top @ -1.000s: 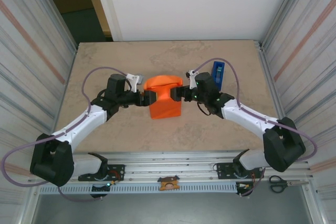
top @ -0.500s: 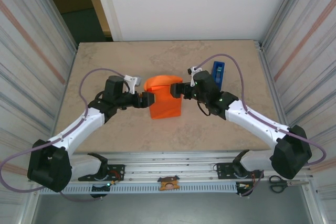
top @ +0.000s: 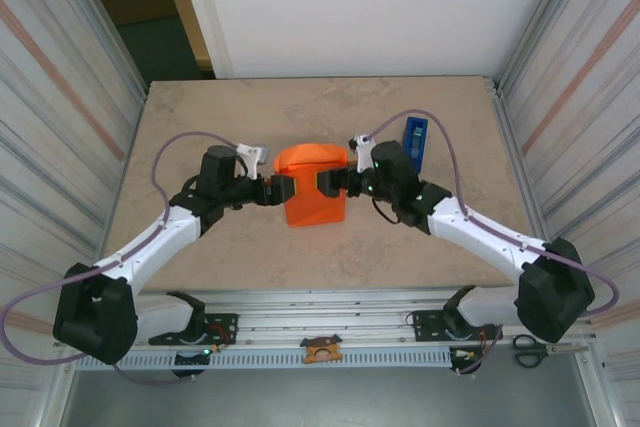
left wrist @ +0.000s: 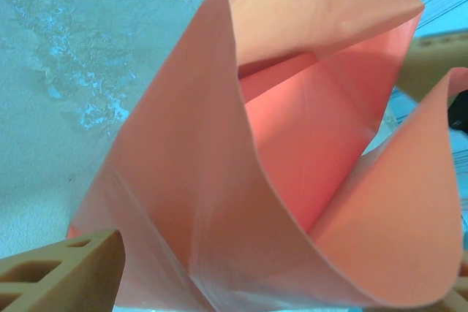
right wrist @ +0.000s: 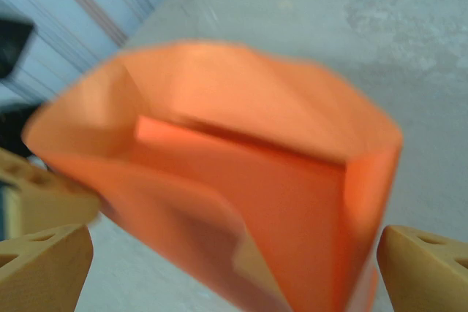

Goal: Wrap the gift box in paper
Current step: Fold the wrapping paper for the gift box.

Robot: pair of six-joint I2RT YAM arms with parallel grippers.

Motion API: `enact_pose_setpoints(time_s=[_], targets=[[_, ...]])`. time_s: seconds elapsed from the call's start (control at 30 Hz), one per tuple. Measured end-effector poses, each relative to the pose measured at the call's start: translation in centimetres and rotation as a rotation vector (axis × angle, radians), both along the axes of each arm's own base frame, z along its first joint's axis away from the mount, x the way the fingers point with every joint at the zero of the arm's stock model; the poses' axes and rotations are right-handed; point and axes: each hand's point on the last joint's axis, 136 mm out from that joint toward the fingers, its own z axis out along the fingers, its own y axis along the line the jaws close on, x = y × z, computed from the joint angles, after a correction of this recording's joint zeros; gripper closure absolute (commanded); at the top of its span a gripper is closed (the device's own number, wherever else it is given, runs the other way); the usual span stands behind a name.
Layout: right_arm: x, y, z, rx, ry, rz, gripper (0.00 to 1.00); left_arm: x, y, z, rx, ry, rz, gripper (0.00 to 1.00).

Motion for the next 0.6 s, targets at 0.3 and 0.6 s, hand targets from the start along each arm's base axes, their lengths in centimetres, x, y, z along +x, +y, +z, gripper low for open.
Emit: enact_pose_setpoints(time_s=[0.3,0.6], targets=[[0.0,-1.3,-1.8,-0.165,-0.186,-0.017,0.02,0.0,0.0,-0.1,0.000,0.003,-0.002,0.18],[1.3,-0.1,-0.6,-0.113,-0.218,-0.030,0.04,0.4,-0.5,0.3,-0.010,-0.022,-0.009,0.17]])
